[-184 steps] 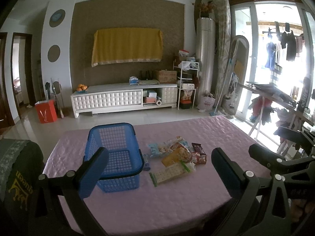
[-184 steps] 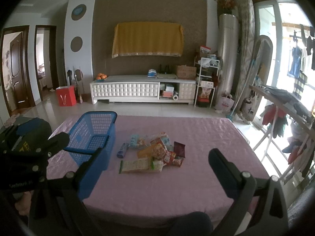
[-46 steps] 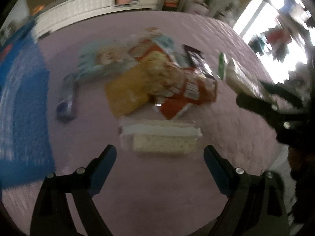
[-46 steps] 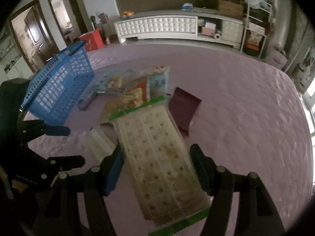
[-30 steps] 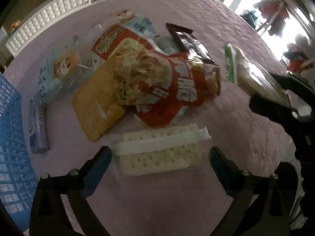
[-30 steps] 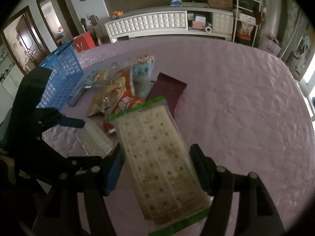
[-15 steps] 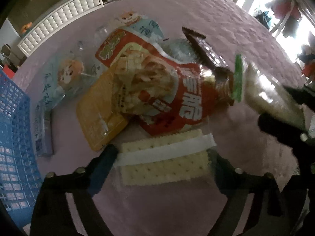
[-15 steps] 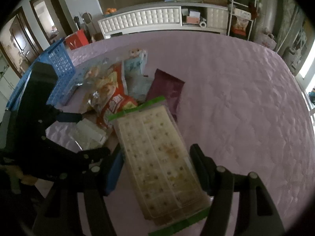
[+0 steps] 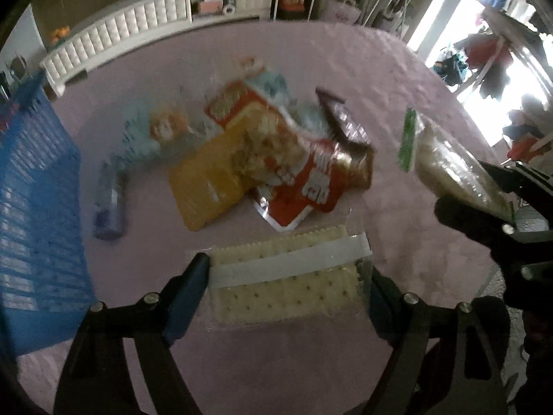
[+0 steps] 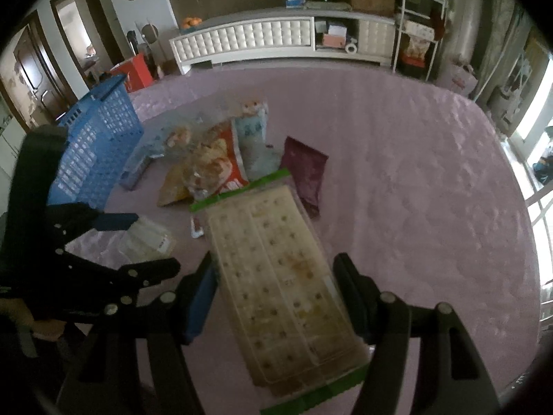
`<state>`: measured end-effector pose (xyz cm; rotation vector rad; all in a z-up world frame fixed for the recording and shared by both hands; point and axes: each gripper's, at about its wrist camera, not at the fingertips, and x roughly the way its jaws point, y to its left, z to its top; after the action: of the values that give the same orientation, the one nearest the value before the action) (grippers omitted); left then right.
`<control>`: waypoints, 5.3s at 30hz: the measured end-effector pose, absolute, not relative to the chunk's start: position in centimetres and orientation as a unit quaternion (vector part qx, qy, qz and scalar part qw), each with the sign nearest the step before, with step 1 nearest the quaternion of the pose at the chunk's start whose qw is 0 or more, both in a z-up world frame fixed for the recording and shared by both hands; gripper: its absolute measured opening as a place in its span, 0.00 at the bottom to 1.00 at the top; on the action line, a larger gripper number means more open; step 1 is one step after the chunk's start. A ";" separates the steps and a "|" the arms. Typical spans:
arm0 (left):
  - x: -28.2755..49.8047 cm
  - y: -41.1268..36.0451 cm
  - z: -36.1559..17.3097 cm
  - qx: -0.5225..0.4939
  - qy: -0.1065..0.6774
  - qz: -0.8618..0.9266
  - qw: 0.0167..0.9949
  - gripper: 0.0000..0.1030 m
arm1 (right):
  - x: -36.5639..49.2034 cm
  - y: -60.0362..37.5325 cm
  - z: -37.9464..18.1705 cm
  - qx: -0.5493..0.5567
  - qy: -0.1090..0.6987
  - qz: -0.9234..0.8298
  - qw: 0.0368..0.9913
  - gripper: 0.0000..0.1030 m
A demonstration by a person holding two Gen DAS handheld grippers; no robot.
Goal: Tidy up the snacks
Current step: 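Lift both cracker packs and carry them toward the blue basket, then lower the white cracker pack into the basket and open the left gripper, then lower the clear cracker pack into the basket and open the right gripper, then move both grippers back toward the remaining snack pile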
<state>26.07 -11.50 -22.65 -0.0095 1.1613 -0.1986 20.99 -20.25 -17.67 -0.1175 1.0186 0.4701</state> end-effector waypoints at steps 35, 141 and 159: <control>15.1 10.3 -6.4 0.001 0.404 -0.011 0.915 0.79 | 14.2 -2.3 -4.0 -0.085 0.344 0.293 0.888 0.69; 9.8 16.5 -7.9 -0.036 0.405 0.044 0.912 0.85 | 14.4 6.3 -6.3 -0.144 0.387 0.376 0.830 0.85; 12.6 4.4 -5.5 0.004 0.381 -0.036 0.924 0.85 | 12.8 -5.4 -3.4 -0.106 0.359 0.282 0.883 0.85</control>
<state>12.61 4.43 -5.54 0.0083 0.7818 -0.0735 12.77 -5.45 -3.43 -0.2203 0.7463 0.5879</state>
